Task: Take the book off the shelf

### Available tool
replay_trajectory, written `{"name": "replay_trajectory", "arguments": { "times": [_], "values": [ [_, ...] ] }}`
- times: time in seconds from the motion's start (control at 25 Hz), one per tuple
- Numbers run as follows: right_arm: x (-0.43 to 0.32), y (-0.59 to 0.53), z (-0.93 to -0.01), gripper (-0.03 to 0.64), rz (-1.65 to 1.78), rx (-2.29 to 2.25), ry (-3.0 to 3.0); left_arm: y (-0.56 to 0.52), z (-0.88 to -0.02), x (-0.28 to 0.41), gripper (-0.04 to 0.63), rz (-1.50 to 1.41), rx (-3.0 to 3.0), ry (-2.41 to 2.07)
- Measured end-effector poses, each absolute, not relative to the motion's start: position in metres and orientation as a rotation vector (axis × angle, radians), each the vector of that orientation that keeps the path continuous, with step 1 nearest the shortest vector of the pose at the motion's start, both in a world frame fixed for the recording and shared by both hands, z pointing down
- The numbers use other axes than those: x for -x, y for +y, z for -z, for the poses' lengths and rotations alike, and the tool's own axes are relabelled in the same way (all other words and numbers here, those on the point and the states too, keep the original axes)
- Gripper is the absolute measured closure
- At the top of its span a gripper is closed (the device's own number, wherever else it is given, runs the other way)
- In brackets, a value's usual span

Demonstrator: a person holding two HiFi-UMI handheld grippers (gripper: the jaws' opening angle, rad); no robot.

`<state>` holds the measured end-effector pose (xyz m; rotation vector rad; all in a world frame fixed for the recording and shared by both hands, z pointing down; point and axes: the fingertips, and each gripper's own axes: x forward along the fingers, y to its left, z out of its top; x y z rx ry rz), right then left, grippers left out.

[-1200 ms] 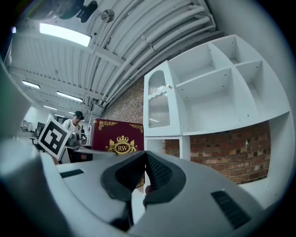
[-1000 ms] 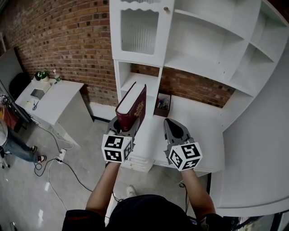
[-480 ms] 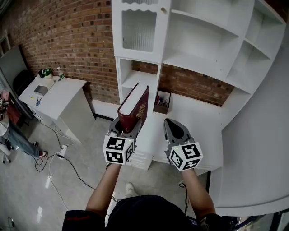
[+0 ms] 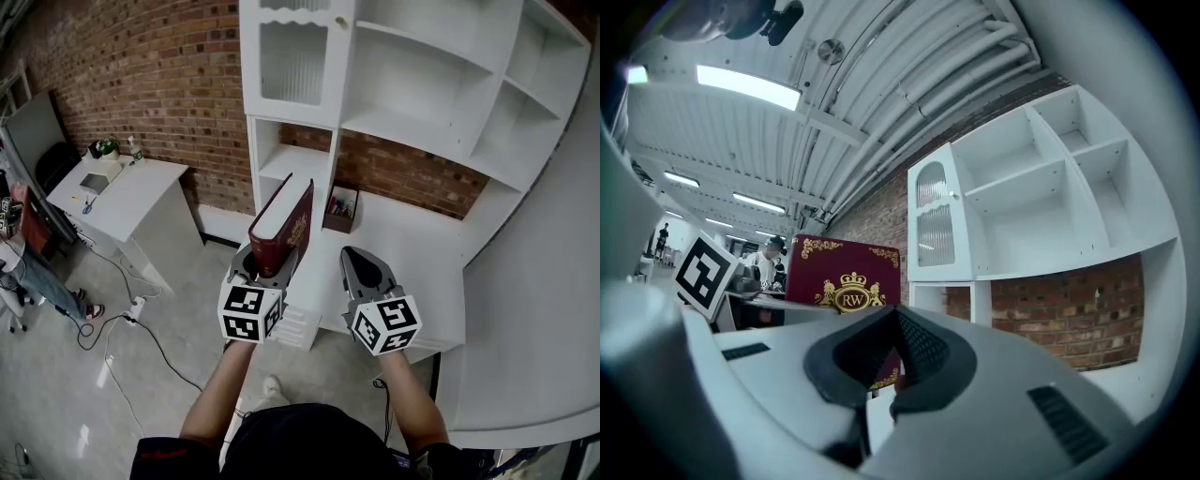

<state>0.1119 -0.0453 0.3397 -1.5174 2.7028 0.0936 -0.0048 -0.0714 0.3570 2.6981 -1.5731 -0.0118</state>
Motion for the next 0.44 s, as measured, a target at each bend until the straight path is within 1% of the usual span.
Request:
{"name": "replay_trajectory", "arguments": {
  "times": [0.44],
  "values": [
    [-0.121, -0.033, -0.345, 0.6, -0.073, 1.527, 2.696, -0.055, -0.361, -0.007, 0.362, 0.013, -2.703, -1.559]
  ]
}}
